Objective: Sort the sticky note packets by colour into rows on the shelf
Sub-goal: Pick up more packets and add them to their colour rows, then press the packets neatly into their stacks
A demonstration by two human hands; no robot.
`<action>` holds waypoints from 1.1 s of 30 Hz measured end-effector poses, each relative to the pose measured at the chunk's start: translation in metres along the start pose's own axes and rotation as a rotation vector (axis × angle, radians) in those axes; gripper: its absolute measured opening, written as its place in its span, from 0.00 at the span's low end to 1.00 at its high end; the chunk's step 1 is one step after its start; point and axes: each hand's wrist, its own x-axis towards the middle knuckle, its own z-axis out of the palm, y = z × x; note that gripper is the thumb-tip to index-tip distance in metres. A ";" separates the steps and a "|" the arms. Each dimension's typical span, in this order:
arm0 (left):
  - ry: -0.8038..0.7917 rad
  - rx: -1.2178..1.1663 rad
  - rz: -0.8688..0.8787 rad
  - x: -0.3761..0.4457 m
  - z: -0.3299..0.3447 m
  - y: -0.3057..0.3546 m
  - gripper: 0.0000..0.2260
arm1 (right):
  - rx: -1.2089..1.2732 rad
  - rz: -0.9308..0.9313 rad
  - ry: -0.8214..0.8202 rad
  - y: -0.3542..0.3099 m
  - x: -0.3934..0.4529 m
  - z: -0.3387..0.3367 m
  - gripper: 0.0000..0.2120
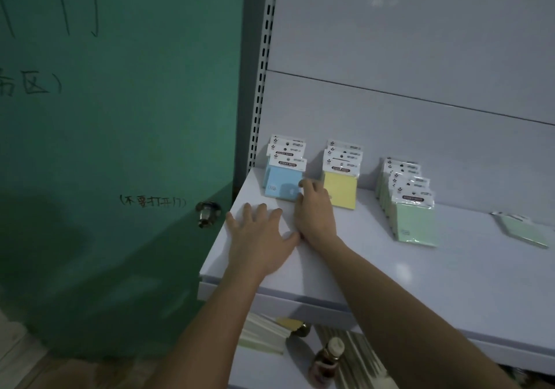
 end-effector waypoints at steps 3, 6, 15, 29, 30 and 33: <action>-0.016 0.007 -0.010 -0.003 -0.004 0.005 0.30 | 0.033 0.004 -0.037 0.000 -0.035 -0.021 0.16; -0.024 0.103 -0.026 -0.010 -0.012 0.009 0.28 | 0.250 0.064 -0.214 0.009 -0.063 -0.054 0.19; -0.019 0.146 -0.028 -0.047 -0.024 0.201 0.29 | 0.187 0.068 -0.647 0.179 -0.119 -0.251 0.19; -0.286 -0.517 0.228 -0.088 0.062 0.466 0.16 | 0.150 0.450 -0.261 0.415 -0.185 -0.398 0.15; -0.275 -0.573 0.215 -0.085 0.073 0.469 0.14 | 0.136 0.457 -0.238 0.427 -0.186 -0.397 0.15; -0.198 -0.603 0.171 -0.055 0.094 0.481 0.11 | 0.060 0.460 -0.191 0.458 -0.178 -0.392 0.13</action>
